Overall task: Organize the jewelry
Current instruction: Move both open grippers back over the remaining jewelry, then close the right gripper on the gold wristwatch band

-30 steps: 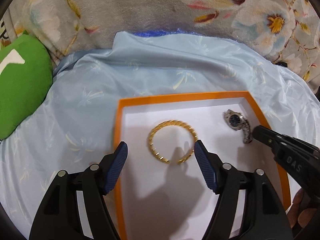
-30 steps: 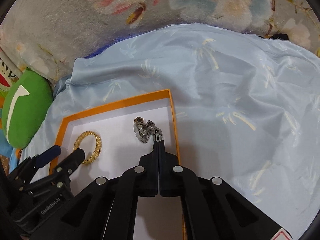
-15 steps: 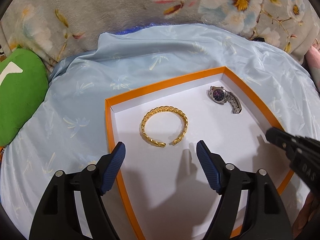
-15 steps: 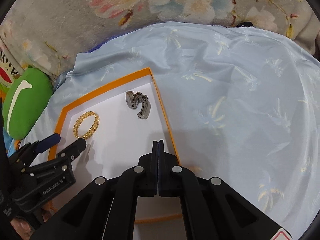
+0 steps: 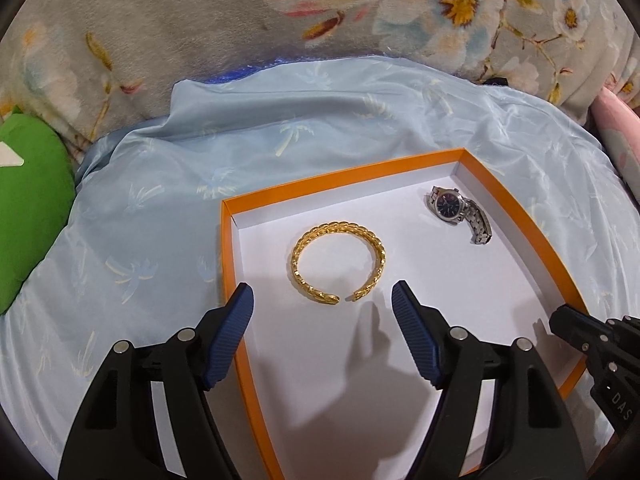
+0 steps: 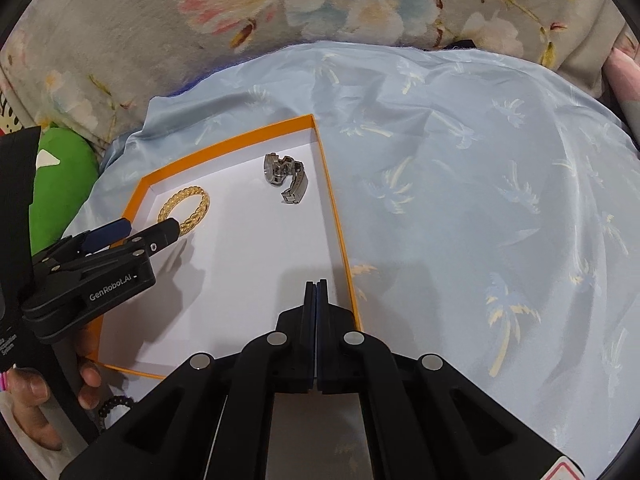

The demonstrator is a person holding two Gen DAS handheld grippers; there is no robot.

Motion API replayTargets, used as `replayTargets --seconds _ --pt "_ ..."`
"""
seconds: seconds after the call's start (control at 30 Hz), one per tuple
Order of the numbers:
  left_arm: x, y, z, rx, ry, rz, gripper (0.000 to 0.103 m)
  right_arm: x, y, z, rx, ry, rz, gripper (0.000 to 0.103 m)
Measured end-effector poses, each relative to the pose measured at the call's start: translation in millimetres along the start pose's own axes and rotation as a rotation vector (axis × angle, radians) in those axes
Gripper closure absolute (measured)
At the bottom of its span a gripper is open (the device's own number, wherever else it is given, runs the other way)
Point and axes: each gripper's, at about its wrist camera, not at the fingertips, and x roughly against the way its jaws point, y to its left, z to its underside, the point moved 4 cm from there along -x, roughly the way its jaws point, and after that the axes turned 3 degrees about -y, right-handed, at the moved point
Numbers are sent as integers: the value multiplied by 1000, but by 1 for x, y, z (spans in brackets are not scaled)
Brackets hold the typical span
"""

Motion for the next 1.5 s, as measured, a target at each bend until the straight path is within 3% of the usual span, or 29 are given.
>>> replayTargets --seconds 0.1,0.17,0.3,0.47,0.67,0.9,1.13,1.5 --pt "2 -3 0 -15 1 -7 33 -1 1 -3 -11 14 -6 103" --pt "9 -4 1 0 0 -16 32 1 3 -9 -13 8 -19 97" --pt "38 -2 0 48 -38 -38 25 21 8 -18 6 -30 -42 95" --pt "83 10 13 118 -68 -104 12 57 8 -7 62 -66 -79 72" --pt "122 21 62 189 -29 -196 12 88 11 32 142 -46 -127 70" --pt "150 27 113 311 28 -175 12 97 27 75 219 -11 -153 62" --pt "171 16 140 278 43 -207 12 82 38 92 232 26 -159 62" --pt "178 4 166 260 75 -189 12 69 42 99 249 30 -125 62"
